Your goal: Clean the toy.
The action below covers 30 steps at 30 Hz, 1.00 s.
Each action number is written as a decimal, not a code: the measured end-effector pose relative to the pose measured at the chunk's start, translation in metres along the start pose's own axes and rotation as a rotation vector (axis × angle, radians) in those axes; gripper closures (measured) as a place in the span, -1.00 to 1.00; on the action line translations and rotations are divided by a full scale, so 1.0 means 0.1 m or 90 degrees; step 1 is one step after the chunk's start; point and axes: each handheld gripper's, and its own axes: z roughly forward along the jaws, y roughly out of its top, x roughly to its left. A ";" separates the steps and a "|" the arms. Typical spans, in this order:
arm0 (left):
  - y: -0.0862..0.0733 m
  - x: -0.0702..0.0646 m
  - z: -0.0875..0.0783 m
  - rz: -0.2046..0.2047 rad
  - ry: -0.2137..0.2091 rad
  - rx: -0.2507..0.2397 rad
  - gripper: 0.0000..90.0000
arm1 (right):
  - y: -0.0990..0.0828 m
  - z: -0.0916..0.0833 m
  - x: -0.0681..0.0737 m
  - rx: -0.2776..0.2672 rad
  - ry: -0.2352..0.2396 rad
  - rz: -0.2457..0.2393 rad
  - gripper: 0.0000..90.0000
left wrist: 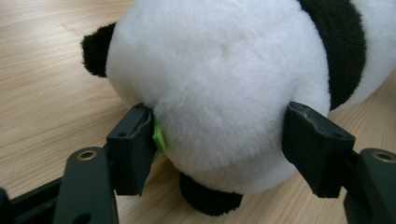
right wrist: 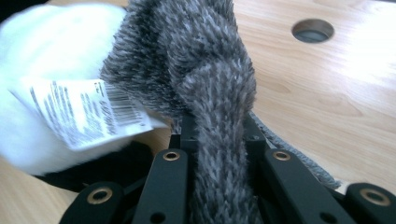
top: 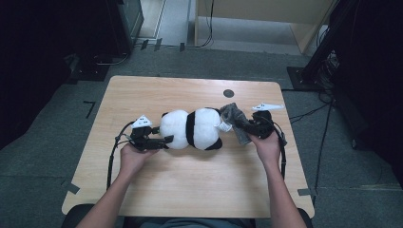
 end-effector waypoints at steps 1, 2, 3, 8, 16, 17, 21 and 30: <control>0.00 0.00 0.00 -0.001 0.000 0.000 -0.26 | 0.02 -0.01 0.03 -0.002 0.004 -0.002 0.75; 0.00 0.00 0.00 -0.001 0.002 0.001 -0.24 | 0.03 -0.01 0.05 -0.003 0.006 -0.003 0.75; 0.01 -0.01 -0.01 0.000 0.004 0.000 -0.21 | 0.05 -0.01 0.08 -0.003 0.008 -0.007 0.75; 0.01 -0.01 -0.01 -0.004 0.002 -0.002 -0.19 | 0.09 0.05 0.18 0.002 0.019 -0.022 0.75; 0.02 -0.05 0.05 -0.010 -0.008 -0.002 -0.54 | 0.13 0.19 0.33 0.017 0.036 -0.050 0.77; 0.02 -0.07 0.06 -0.003 -0.001 0.003 -0.63 | 0.13 0.20 0.34 0.020 0.037 -0.053 0.77; 0.04 -0.09 0.13 -0.002 0.014 -0.003 -0.77 | 0.14 0.24 0.39 0.030 0.047 -0.068 0.77; 0.02 -0.09 0.12 -0.019 0.035 -0.008 -0.23 | 0.19 0.23 0.37 0.032 0.038 -0.060 0.77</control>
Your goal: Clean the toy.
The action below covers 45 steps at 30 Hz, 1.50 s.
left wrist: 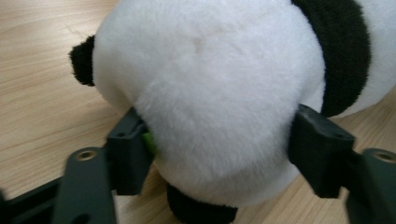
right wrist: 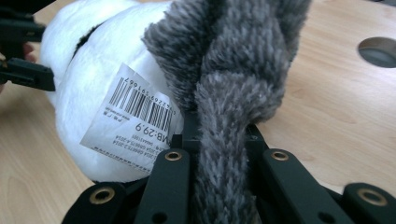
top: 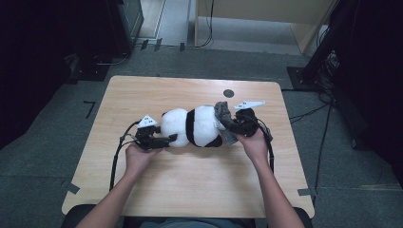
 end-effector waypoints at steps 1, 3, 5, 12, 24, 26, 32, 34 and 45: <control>0.00 0.01 -0.01 -0.004 -0.002 0.000 -0.16 | 0.02 -0.01 -0.01 -0.004 0.000 0.001 0.77; 0.00 0.03 -0.02 -0.017 -0.010 0.000 -0.10 | 0.07 -0.06 -0.03 -0.013 -0.004 0.007 0.77; 0.00 0.03 -0.02 -0.012 -0.012 -0.003 -0.05 | 0.14 -0.11 -0.04 -0.026 -0.004 0.011 0.77; 0.01 -0.02 -0.04 0.002 -0.002 -0.002 0.06 | 0.46 -0.23 0.06 -0.043 -0.004 -0.019 0.77; 0.01 -0.01 -0.16 -0.008 -0.010 -0.003 0.12 | 0.93 -0.01 0.49 -0.022 0.035 -0.079 0.77; 0.01 -0.01 -0.16 -0.007 -0.008 -0.003 0.11 | 0.99 0.08 0.57 -0.011 0.042 -0.091 0.77; 0.00 -0.03 -0.16 0.001 0.000 -0.004 0.08 | 1.13 0.32 0.77 0.013 0.061 -0.122 0.77; 0.00 -0.03 -0.16 0.001 0.002 -0.005 0.08 | 1.16 0.42 0.83 0.020 0.073 -0.125 0.77; -0.02 -0.03 -0.16 0.003 0.003 -0.010 0.08 | 1.20 1.09 1.13 0.074 0.124 -0.139 0.77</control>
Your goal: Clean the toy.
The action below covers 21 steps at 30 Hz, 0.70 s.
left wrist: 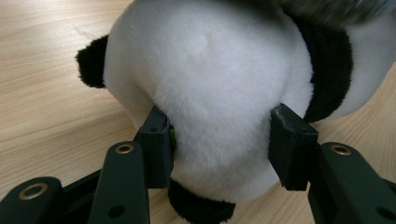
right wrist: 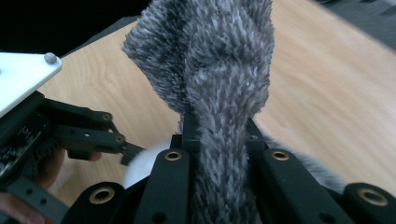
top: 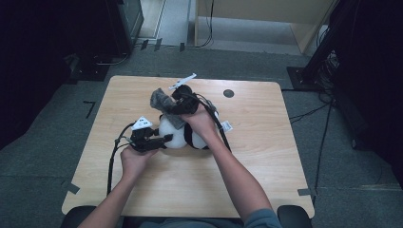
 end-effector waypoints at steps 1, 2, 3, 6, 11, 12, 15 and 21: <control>0.00 0.00 0.00 -0.002 0.002 0.003 0.08 | 0.00 0.05 0.01 0.007 0.002 -0.002 0.77; -0.01 0.00 0.00 -0.008 0.002 0.005 0.08 | -0.01 0.11 0.03 0.017 0.001 -0.006 0.77; -0.01 0.01 0.00 -0.013 0.002 0.006 0.08 | -0.02 0.14 0.04 0.019 0.000 -0.006 0.77; -0.02 0.00 0.01 -0.017 0.009 0.006 0.09 | -0.04 0.16 0.02 0.020 -0.006 -0.002 0.77; -0.02 0.00 0.02 -0.015 0.017 0.010 0.11 | -0.10 0.09 -0.05 0.030 -0.027 -0.002 0.77; -0.03 0.00 0.02 -0.019 0.017 0.011 0.11 | -0.12 0.08 -0.08 0.031 -0.032 0.001 0.77; -0.03 0.00 0.02 -0.024 0.019 0.010 0.12 | -0.16 0.01 -0.17 0.038 -0.046 0.015 0.77; -0.03 0.00 0.03 -0.025 0.016 0.008 0.12 | -0.28 -0.19 -0.38 0.062 -0.083 0.038 0.77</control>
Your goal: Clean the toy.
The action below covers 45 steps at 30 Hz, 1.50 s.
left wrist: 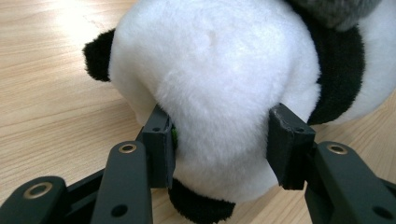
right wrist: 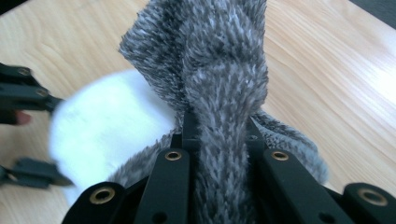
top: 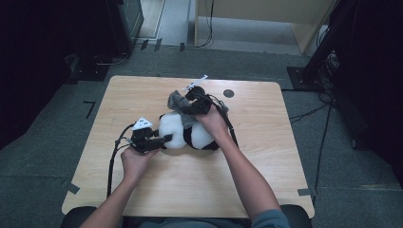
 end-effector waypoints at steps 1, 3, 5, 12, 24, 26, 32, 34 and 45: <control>0.00 0.00 0.00 -0.001 -0.001 0.000 0.12 | -0.02 -0.03 -0.03 -0.003 -0.001 0.002 0.77; 0.00 0.00 -0.01 -0.002 -0.004 0.001 0.12 | -0.05 -0.07 -0.08 -0.011 -0.006 0.006 0.77; 0.00 0.00 -0.01 -0.002 -0.004 0.001 0.12 | -0.07 -0.11 -0.14 -0.016 -0.011 0.008 0.77; 0.00 0.00 -0.01 -0.003 -0.006 0.000 0.12 | -0.21 -0.22 -0.33 -0.048 -0.016 0.041 0.77; 0.00 0.02 -0.01 -0.014 -0.013 0.005 0.11 | -0.58 -0.46 -0.64 -0.084 -0.023 0.107 0.78; 0.00 0.02 -0.01 -0.013 -0.015 0.007 0.11 | -0.62 -0.48 -0.68 -0.081 -0.021 0.119 0.78; 0.02 -0.01 -0.01 -0.011 -0.004 0.005 0.11 | -0.75 -0.49 -0.75 -0.071 -0.032 0.131 0.78; 0.02 0.00 -0.01 -0.013 -0.007 0.006 0.11 | -0.79 -0.50 -0.77 -0.065 -0.036 0.134 0.78; 0.01 0.05 -0.01 -0.016 -0.023 0.003 0.11 | -0.86 -0.68 -0.79 -0.093 -0.051 0.148 0.78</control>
